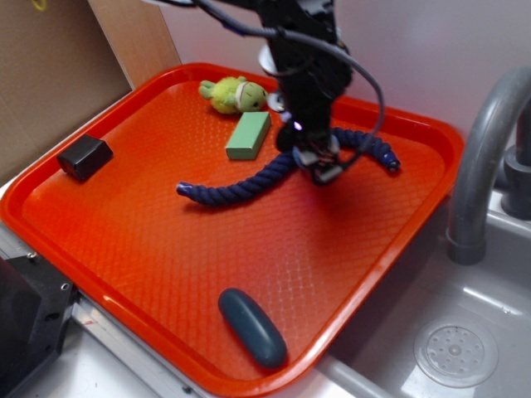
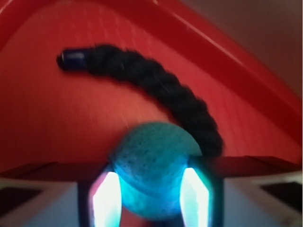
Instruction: Grab the blue ball.
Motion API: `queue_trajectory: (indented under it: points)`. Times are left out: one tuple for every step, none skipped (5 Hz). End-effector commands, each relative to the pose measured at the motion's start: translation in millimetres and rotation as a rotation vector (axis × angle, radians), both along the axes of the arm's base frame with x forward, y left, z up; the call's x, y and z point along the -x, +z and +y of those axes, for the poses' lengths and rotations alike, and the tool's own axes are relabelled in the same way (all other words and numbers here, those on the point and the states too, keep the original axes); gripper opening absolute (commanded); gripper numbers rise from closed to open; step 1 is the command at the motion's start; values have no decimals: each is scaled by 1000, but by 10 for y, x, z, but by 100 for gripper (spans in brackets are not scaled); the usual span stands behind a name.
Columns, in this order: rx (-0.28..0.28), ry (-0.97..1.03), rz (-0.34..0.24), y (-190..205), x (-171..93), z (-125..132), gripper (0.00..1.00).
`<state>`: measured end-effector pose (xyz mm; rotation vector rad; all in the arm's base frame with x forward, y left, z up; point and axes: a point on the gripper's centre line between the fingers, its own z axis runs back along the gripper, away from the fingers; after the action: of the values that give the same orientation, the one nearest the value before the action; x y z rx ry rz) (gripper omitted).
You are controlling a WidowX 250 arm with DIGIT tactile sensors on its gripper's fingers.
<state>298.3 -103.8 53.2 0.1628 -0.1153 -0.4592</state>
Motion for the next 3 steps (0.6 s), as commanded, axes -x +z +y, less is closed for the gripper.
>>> queue_trajectory:
  points:
    - [25,147,-82,820,322,402,0]
    - [44,113,-83,819,355,356,0]
    - [122,139,44,914,513,325,0]
